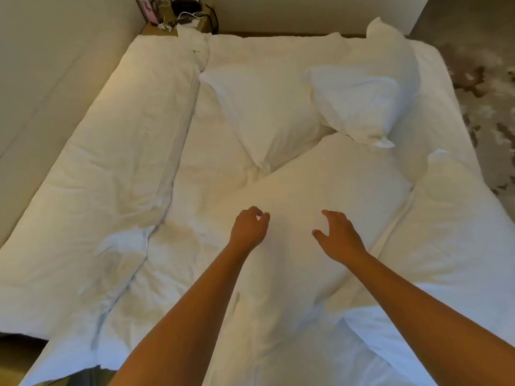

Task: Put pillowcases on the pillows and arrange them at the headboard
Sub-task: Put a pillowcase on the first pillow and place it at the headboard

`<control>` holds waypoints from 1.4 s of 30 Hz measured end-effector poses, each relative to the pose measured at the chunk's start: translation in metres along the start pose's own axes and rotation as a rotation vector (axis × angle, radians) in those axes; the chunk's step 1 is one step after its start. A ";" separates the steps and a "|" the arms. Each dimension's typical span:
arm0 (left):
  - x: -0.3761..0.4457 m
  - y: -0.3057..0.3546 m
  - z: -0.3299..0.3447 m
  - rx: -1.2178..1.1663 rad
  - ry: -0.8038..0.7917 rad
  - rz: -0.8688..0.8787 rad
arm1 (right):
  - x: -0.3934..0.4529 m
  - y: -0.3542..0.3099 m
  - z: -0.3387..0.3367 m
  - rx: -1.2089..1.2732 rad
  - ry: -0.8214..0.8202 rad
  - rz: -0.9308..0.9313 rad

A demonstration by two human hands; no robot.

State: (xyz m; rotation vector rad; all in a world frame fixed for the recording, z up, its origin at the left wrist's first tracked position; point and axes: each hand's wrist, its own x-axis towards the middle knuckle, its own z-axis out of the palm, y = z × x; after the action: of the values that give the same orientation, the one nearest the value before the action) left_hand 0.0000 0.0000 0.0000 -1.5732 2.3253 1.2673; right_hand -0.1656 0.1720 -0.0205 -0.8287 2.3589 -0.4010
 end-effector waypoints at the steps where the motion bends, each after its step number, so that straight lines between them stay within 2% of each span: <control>1: 0.013 -0.001 -0.001 0.018 -0.004 -0.005 | 0.011 -0.001 0.002 -0.018 -0.012 -0.004; 5: 0.067 -0.011 0.002 0.118 -0.043 -0.030 | 0.044 -0.010 0.018 -0.025 -0.062 0.095; 13: 0.177 -0.048 0.014 0.365 -0.012 0.082 | 0.086 -0.016 0.078 -0.181 -0.045 0.260; 18: 0.224 -0.064 0.022 0.413 -0.109 0.047 | 0.105 -0.007 0.092 -0.263 -0.023 0.252; 22: 0.240 -0.071 0.025 0.417 -0.200 -0.064 | 0.109 -0.003 0.100 -0.303 -0.031 0.262; 28: 0.217 -0.080 0.030 0.271 -0.218 -0.073 | 0.100 0.002 0.105 -0.331 -0.025 0.244; 32: 0.179 -0.078 0.029 0.160 -0.149 -0.005 | 0.081 0.007 0.101 -0.310 -0.024 0.223; 37: 0.121 -0.057 0.020 0.186 -0.076 0.103 | 0.046 0.015 0.084 -0.235 -0.038 0.201; 42: 0.055 -0.023 -0.005 0.220 -0.070 0.235 | 0.002 0.023 0.041 -0.035 -0.008 0.122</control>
State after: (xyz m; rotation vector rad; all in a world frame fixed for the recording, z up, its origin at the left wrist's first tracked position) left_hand -0.0061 -0.0473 -0.0358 -1.2009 2.5607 1.0399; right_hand -0.1518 0.1849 -0.0631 -0.6962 2.4006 -0.3056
